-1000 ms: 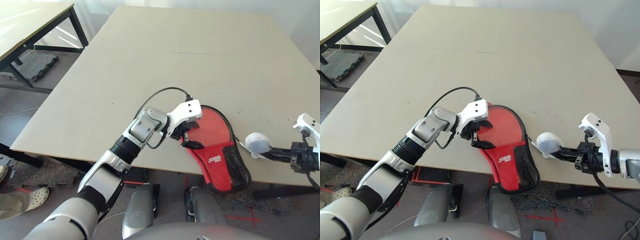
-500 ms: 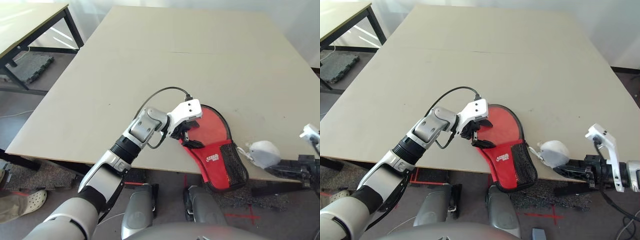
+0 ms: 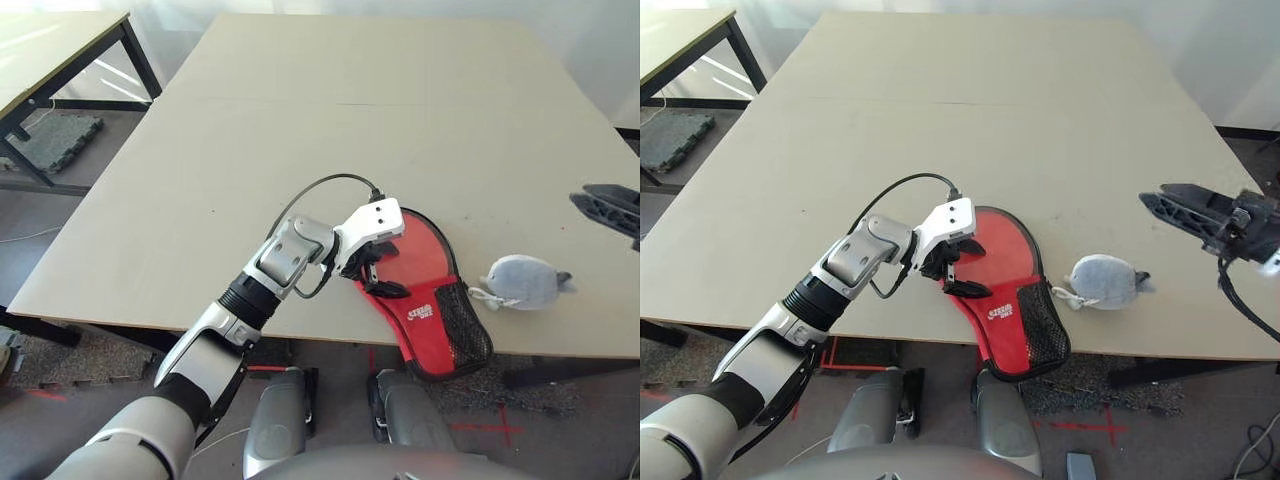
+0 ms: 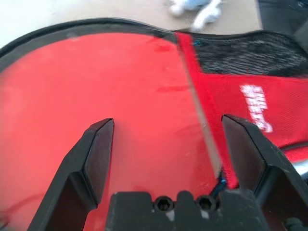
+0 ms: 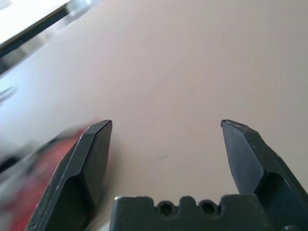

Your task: Store the ping-pong paddle in its case and zip it.

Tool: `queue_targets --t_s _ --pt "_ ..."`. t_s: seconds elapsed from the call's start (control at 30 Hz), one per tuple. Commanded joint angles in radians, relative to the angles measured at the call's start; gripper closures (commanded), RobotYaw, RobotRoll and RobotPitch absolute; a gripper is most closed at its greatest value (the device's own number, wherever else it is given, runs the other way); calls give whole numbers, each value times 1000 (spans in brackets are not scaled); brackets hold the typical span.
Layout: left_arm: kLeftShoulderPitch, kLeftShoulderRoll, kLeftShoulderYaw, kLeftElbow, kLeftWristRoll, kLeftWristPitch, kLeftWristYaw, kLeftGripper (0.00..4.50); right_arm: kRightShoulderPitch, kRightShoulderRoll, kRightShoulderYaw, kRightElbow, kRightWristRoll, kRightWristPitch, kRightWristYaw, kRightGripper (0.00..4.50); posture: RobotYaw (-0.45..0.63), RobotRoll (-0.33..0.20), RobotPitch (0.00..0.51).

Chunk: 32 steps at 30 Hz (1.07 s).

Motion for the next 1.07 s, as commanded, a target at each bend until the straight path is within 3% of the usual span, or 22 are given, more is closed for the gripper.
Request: queue_targets --t_s 0.03,0.17,0.37,0.5,0.77,1.07 --pt "14 -16 121 11 -27 -12 134 0 -37 122 56 86 -120 -195 -140 23 21 0 108" --pt "5 -64 293 21 -66 -57 314 0 -86 200 63 184 -192 -355 -239 23 23 0 105" --pt "42 -71 552 62 -55 -290 665 0 -160 261 58 358 -274 -600 -400 23 38 0 97" --pt "101 -6 613 159 19 -478 845 0 -172 282 75 427 -323 -695 -490 23 53 0 93" --pt "122 21 680 320 9 -714 984 0 -225 313 85 564 -404 -822 -690 23 23 0 89" --pt "115 8 684 430 -19 -791 1007 0 -288 379 91 669 -410 -896 -772 23 -14 0 87"
